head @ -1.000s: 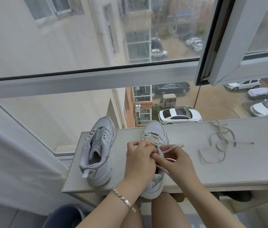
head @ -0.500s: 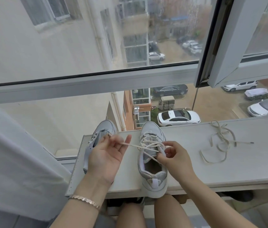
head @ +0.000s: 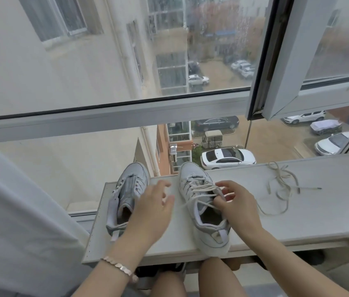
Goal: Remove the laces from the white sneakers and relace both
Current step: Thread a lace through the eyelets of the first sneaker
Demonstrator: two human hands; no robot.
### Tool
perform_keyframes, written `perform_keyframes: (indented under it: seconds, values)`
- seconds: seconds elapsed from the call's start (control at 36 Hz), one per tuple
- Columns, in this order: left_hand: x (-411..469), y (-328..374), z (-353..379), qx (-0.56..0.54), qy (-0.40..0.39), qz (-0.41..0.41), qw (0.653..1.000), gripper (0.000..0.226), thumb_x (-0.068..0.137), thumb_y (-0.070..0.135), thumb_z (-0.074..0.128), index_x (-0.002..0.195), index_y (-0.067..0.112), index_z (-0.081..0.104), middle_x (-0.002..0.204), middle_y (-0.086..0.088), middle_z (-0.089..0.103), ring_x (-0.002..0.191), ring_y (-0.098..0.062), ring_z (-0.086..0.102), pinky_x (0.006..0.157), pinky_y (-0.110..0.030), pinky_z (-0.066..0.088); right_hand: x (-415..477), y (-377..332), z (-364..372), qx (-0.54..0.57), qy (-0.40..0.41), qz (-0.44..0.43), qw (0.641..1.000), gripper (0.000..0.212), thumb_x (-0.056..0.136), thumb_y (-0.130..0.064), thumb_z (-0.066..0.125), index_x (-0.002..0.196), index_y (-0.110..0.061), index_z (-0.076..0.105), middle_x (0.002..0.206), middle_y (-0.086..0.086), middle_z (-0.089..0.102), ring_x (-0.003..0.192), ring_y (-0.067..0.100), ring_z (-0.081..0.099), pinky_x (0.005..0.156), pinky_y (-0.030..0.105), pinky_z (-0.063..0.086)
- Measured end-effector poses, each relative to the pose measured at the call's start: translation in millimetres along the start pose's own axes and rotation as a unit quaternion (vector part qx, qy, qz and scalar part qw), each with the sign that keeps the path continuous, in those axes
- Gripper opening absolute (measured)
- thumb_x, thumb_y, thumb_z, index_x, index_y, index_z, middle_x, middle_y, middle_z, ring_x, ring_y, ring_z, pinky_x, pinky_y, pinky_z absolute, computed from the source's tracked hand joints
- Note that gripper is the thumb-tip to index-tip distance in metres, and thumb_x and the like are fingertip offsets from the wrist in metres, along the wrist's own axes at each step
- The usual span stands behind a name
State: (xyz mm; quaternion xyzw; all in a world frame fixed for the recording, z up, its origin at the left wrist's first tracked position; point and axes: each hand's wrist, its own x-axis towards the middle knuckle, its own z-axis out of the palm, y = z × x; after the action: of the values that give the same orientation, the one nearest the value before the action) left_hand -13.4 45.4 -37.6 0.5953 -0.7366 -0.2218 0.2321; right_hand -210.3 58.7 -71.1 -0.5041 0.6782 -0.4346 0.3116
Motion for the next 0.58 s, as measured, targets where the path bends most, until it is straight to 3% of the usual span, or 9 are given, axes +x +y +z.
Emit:
perform_keyframes:
  seconds: [0.06, 0.14, 0.19, 0.25, 0.33, 0.39, 0.44, 0.5, 0.58]
  values:
    - [3, 7, 17, 0.0, -0.08, -0.028, 0.996, 0.046, 0.092, 0.043, 0.047, 0.135, 0.028, 0.036, 0.122, 0.002, 0.044, 0.102, -0.012, 0.052, 0.087, -0.029, 0.041, 6, 1, -10, 0.009, 0.022, 0.003, 1.0, 0.027, 0.075, -0.007, 0.064, 0.091, -0.028, 0.065, 0.079, -0.007, 0.063, 0.065, 0.003, 0.057, 0.049, 0.011, 0.043]
    - [11, 25, 39, -0.025, -0.127, -0.073, 0.989, 0.068, 0.087, 0.055, 0.05, 0.143, 0.026, 0.025, 0.132, 0.0, 0.04, 0.112, -0.018, 0.049, 0.085, -0.027, 0.038, 15, 1, -26, -0.031, 0.02, -0.003, 0.999, 0.019, 0.08, -0.012, 0.066, 0.092, -0.026, 0.064, 0.078, -0.007, 0.063, 0.067, 0.002, 0.057, 0.049, 0.01, 0.04]
    - [16, 38, 50, -0.046, -0.139, -0.076, 0.986, 0.061, 0.087, 0.05, 0.055, 0.139, 0.027, 0.032, 0.125, -0.001, 0.047, 0.103, -0.017, 0.052, 0.077, -0.023, 0.038, 22, 3, -40, -0.051, -0.004, 0.002, 0.999, 0.008, 0.082, -0.022, 0.067, 0.087, -0.028, 0.064, 0.077, -0.009, 0.065, 0.068, 0.001, 0.059, 0.05, 0.008, 0.039]
    - [22, 49, 58, -0.053, -0.12, -0.052, 0.99, 0.041, 0.088, 0.037, 0.058, 0.125, 0.024, 0.047, 0.107, -0.001, 0.055, 0.087, -0.015, 0.055, 0.066, -0.023, 0.043, 29, 8, -59, -0.086, 0.009, 0.009, 0.996, 0.006, 0.082, -0.028, 0.066, 0.088, -0.027, 0.066, 0.08, -0.01, 0.066, 0.072, 0.005, 0.062, 0.057, 0.015, 0.042]
    - [27, 55, 64, -0.069, -0.073, -0.03, 0.994, 0.022, 0.087, 0.026, 0.061, 0.108, 0.02, 0.056, 0.082, 0.005, 0.056, 0.069, -0.013, 0.054, 0.055, -0.02, 0.043, 46, 28, -90, -0.202, 0.075, 0.062, 0.975, 0.034, 0.084, -0.03, 0.061, 0.113, -0.012, 0.061, 0.104, 0.007, 0.062, 0.093, 0.023, 0.06, 0.077, 0.029, 0.043]
    - [29, 56, 68, -0.099, -0.073, -0.032, 0.992, 0.021, 0.087, 0.025, 0.061, 0.107, 0.022, 0.057, 0.082, 0.003, 0.061, 0.071, -0.017, 0.059, 0.061, -0.03, 0.052, 57, 43, -107, -0.305, 0.07, 0.156, 0.937, 0.056, 0.084, -0.044, 0.058, 0.123, -0.004, 0.051, 0.117, 0.017, 0.053, 0.111, 0.033, 0.051, 0.09, 0.036, 0.04]
    - [29, 57, 70, -0.121, -0.076, -0.042, 0.989, 0.025, 0.087, 0.026, 0.062, 0.112, 0.025, 0.058, 0.085, 0.003, 0.063, 0.074, -0.017, 0.062, 0.067, -0.033, 0.056, 63, 58, -118, -0.376, 0.026, 0.23, 0.897, 0.071, 0.081, -0.061, 0.051, 0.123, -0.003, 0.048, 0.121, 0.016, 0.051, 0.117, 0.032, 0.047, 0.093, 0.035, 0.039]
    - [29, 57, 73, -0.129, -0.07, -0.051, 0.988, 0.03, 0.086, 0.025, 0.063, 0.116, 0.024, 0.058, 0.087, 0.004, 0.062, 0.078, -0.018, 0.063, 0.071, -0.035, 0.056, 65, 71, -118, -0.425, -0.035, 0.234, 0.874, 0.065, 0.083, -0.062, 0.046, 0.12, -0.009, 0.052, 0.119, 0.01, 0.057, 0.117, 0.028, 0.049, 0.088, 0.031, 0.041]
    - [29, 59, 75, -0.144, -0.056, -0.053, 0.987, 0.028, 0.086, 0.024, 0.064, 0.114, 0.025, 0.06, 0.083, 0.009, 0.06, 0.077, -0.019, 0.064, 0.073, -0.038, 0.056, 64, 87, -111, -0.436, -0.077, 0.197, 0.875, 0.036, 0.093, -0.033, 0.041, 0.119, -0.012, 0.055, 0.122, 0.009, 0.057, 0.114, 0.026, 0.052, 0.087, 0.03, 0.042]
